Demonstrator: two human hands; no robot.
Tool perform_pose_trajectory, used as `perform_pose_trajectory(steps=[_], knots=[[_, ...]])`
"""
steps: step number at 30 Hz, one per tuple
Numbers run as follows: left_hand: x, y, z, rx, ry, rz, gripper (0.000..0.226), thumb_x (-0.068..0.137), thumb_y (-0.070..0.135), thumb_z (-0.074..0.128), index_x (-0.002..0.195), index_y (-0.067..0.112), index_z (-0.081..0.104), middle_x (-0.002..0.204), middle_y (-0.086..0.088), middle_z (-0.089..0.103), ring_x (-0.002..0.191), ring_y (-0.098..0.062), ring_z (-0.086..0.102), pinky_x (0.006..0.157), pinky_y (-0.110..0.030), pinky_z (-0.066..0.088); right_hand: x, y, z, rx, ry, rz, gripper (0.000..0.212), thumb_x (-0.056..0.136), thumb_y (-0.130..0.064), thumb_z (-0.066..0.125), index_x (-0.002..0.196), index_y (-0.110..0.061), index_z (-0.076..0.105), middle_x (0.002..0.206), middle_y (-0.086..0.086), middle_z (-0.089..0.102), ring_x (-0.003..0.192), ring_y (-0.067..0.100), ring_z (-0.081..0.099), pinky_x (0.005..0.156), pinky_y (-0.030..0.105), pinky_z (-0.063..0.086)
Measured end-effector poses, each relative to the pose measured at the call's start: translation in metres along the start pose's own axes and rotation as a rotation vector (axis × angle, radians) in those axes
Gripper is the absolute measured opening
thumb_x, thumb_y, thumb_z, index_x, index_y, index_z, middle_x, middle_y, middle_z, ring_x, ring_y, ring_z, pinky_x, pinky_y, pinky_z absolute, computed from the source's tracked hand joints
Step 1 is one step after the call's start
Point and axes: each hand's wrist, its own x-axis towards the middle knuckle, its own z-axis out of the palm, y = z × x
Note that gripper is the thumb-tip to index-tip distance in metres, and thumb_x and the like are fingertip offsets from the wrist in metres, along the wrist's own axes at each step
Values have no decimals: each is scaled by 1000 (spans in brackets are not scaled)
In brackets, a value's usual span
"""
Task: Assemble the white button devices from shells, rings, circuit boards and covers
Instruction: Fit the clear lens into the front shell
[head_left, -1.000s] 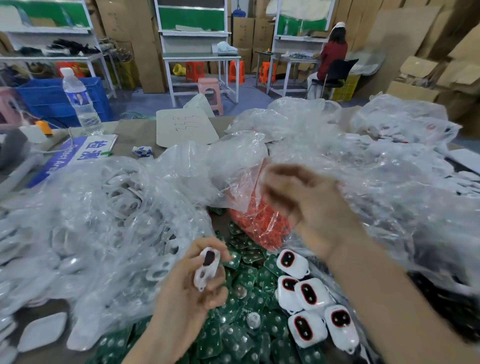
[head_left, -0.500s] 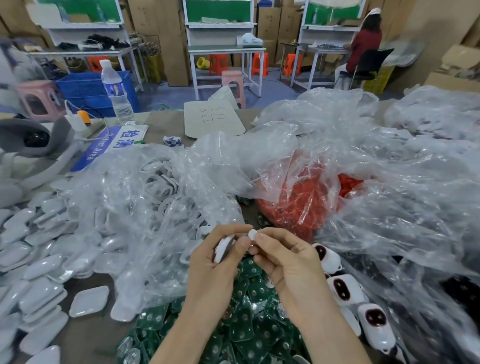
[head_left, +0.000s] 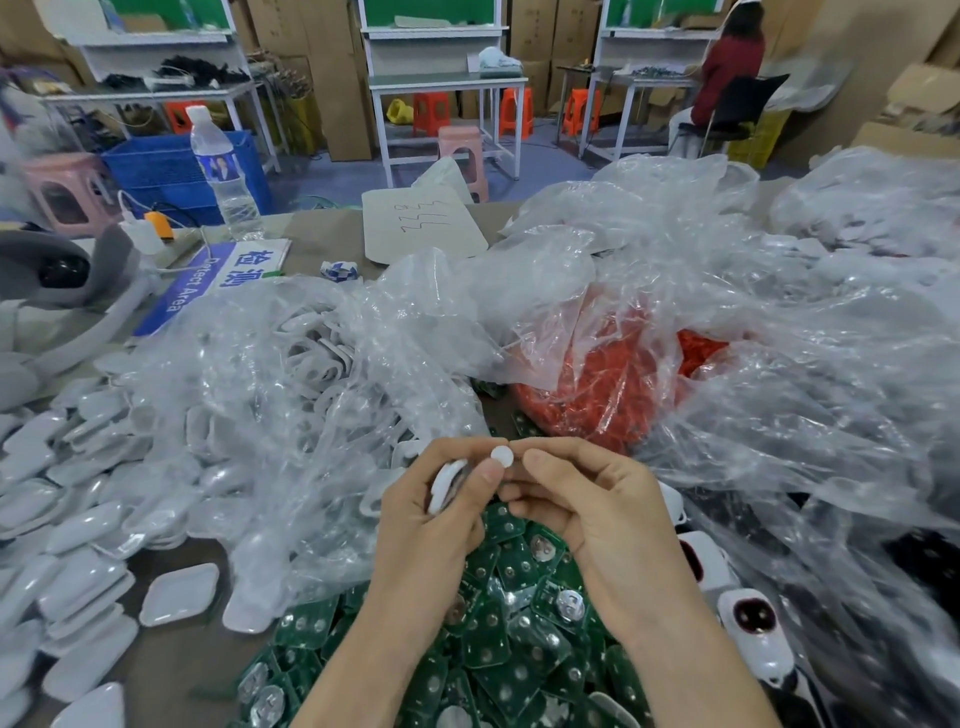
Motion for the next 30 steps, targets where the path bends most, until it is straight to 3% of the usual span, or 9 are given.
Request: perform_pose_trajectory(steps=[8, 11, 16, 19, 23, 25, 26, 28, 30], knots=[[1, -5, -3, 95, -76, 14, 17, 83, 42, 64, 91, 31, 74, 52, 15, 45, 45, -5, 31, 42, -20, 30, 4, -5, -3, -3, -4, 46, 14, 64, -9, 76, 78, -8, 73, 67, 12, 67, 60, 16, 62, 56, 21, 51], [1, -7, 1, 57, -95, -6, 23, 86, 46, 59, 96, 31, 74, 58, 11, 53, 49, -6, 42, 48, -20, 39, 5, -5, -5, -60, 12, 67, 16, 74, 2, 73, 79, -13, 75, 66, 9, 64, 58, 14, 55, 53, 19, 47], [2, -14, 1, 40, 96, -105, 39, 99, 52, 34, 92, 33, 67, 83, -1, 74, 65, -12, 59, 68, -31, 50, -4, 9, -1, -20, 91, 109, 17, 78, 4, 69, 76, -11, 77, 71, 11, 70, 61, 12, 62, 55, 19, 50], [3, -14, 1, 64, 208, -129, 39, 98, 53, 33, 93, 30, 64, 78, 7, 70, 62, -9, 57, 57, -21, 46, -13, 21, 5, 30, 122, 158, 15, 77, 4, 71, 75, -10, 76, 77, 16, 72, 63, 15, 64, 57, 21, 53], [-1, -12, 1, 87, 286, -182, 33, 90, 65, 35, 101, 51, 63, 108, 3, 66, 96, -17, 62, 89, -38, 51, -17, 32, 17, 168, 147, 230, 7, 64, -6, 76, 71, -10, 76, 72, 8, 70, 65, 15, 66, 59, 21, 54], [-3, -12, 1, 91, 251, -174, 66, 73, 76, 32, 128, 45, 53, 126, 11, 58, 114, -11, 57, 102, -39, 45, -17, 34, 21, 283, 159, 263, 9, 59, -10, 75, 67, -10, 76, 70, 7, 69, 64, 14, 67, 59, 21, 55], [-5, -11, 2, 97, 258, -177, 72, 69, 77, 31, 132, 47, 48, 126, 20, 55, 114, -1, 54, 101, -31, 43, -16, 34, 22, 339, 167, 278, 9, 58, -9, 74, 67, -9, 76, 71, 8, 70, 64, 14, 68, 59, 21, 55], [-6, -8, 7, 102, 227, -141, 31, 82, 69, 33, 107, 63, 51, 98, 39, 57, 88, 22, 53, 81, -7, 41, -15, 33, 25, 431, 182, 308, 10, 58, -9, 75, 68, -9, 76, 77, 11, 71, 68, 17, 69, 59, 24, 56], [-6, -7, 9, 126, 204, -83, 27, 99, 50, 41, 77, 51, 56, 71, 27, 59, 64, 13, 54, 63, -8, 43, -14, 33, 26, 510, 197, 336, 11, 59, -9, 75, 70, -9, 77, 84, 14, 73, 70, 19, 70, 58, 25, 56]])
